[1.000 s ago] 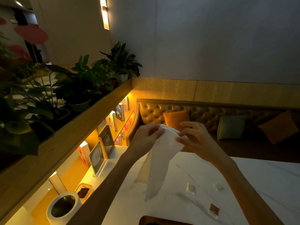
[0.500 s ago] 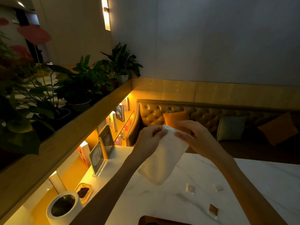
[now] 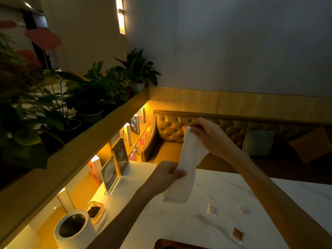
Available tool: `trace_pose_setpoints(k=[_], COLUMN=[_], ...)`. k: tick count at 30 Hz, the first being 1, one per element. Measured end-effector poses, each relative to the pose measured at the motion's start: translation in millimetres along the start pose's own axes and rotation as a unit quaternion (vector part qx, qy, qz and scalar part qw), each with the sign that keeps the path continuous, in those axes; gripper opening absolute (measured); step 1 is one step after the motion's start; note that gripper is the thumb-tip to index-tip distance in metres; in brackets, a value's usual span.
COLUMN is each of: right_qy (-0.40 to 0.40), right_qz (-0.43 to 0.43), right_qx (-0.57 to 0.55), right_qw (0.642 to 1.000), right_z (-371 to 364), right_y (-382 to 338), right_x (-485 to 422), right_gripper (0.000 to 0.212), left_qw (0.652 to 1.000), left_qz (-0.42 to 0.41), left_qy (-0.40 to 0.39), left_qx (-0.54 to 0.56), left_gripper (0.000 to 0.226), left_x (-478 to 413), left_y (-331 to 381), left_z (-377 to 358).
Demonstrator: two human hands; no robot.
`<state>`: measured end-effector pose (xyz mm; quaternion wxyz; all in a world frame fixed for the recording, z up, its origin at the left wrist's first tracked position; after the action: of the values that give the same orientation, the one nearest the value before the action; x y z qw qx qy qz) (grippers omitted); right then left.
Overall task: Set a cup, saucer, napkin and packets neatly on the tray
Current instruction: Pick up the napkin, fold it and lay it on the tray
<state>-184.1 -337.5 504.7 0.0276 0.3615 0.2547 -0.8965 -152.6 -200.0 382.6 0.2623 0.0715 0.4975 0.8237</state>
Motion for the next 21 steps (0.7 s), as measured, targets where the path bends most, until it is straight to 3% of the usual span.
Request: trace_pose_setpoints(k=[5,11,15,18,21], right_qy=[0.02,-0.01,0.045,0.101,0.131], right_qz=[0.01,0.02,0.002,-0.007,-0.06], right_qx=[0.03,0.008,-0.011,-0.029,-0.076], right_qw=[0.999,1.0,0.999,0.994,0.987], right_z=[6.5,5.7,22.8,39.8,45.7], right_y=[15.9,24.8,28.7,31.7,46.6], right_x=[-11.6,-5.3,-5.3,-5.9,0.0], right_gripper=[0.019,0.022,0.016,0.012,0.009], left_qw=[0.999,0.998,0.995,0.983,0.912], left_qz=[0.041,0.044,0.059,0.084,0.144], left_qy=[-0.034,-0.028,-0.072,-0.057,-0.014], left_qx=[0.003,0.026,0.028,0.154,0.383], left_gripper=[0.035,0.028,0.029,0.027,0.035], left_x=[10.3,0.2,-4.6,-4.4,-7.3], left_y=[-29.6,-44.4,-61.3,-70.7,-74.3], left_z=[-7.5,6.2,11.0,11.1,8.8])
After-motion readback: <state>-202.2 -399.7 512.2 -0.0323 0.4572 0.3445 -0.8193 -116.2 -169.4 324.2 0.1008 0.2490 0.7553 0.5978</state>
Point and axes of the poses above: each hand's wrist, its own x-axis away from the middle knuckle, its own z-axis out of the back of the hand, y = z × x, the point moved 7 cm from there along -x, towards the middle knuckle, and after that the axes turned 13 degrees about y, right-handed, at the moved point
